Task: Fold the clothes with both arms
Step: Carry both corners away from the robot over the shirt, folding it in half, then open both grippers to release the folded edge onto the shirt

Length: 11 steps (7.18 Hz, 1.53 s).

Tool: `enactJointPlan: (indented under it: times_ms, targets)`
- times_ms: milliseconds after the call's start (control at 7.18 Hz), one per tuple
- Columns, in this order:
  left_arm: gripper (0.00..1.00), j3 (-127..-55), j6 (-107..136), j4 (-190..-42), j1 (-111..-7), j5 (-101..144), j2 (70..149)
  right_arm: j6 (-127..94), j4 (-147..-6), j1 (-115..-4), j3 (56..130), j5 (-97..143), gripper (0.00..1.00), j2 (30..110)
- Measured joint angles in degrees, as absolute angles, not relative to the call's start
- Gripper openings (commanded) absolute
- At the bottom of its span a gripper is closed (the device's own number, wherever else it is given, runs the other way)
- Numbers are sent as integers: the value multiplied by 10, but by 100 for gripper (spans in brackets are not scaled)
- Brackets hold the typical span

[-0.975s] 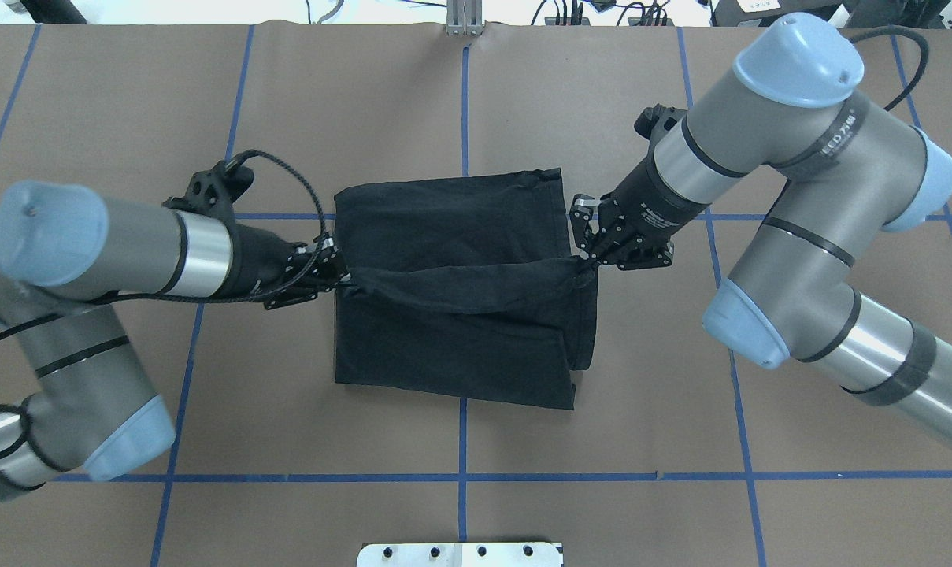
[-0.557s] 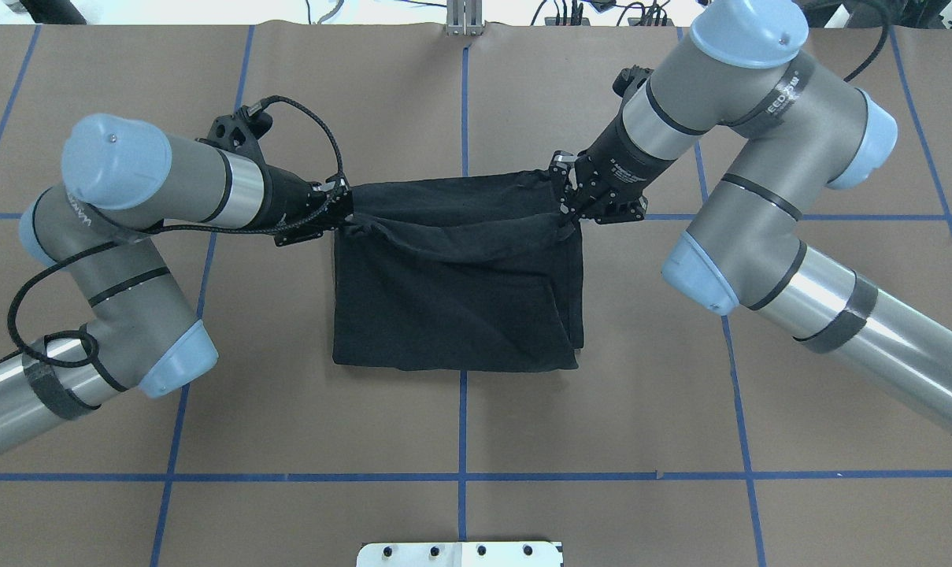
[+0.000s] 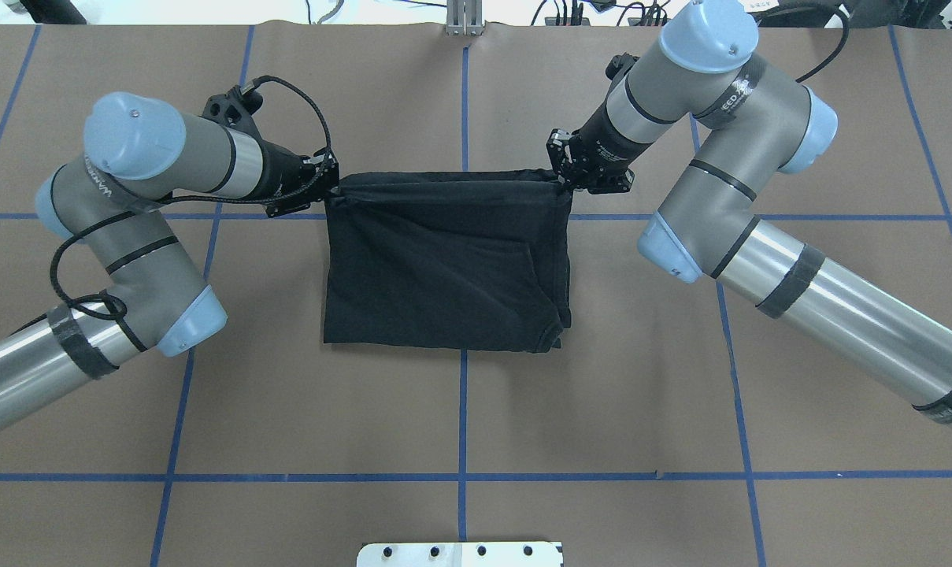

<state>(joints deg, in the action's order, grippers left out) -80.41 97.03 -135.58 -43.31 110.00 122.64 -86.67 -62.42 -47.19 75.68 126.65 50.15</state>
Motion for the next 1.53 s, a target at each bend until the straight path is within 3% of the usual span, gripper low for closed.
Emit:
enactJointPlan:
  times_ms: [279,418,557,696,1532]
  targets:
    - [0,-779,971,-1364,-439,1091,1241,-867,-613,-471,720,1251,0,482]
    - [0,-774,971,-1365,-445,1090,1244,-867,-612,-470,711,1247,58,476]
    - [61,-764,973,-1366,-452,1090,1251,-867,-612,-470,707,1244,99,474]
    - [100,-748,981,-1366,-461,1089,1264,-868,-612,-470,706,1239,99,473]
    - [100,-712,988,-1361,-507,1070,1290,-873,-611,-472,708,1228,99,471]
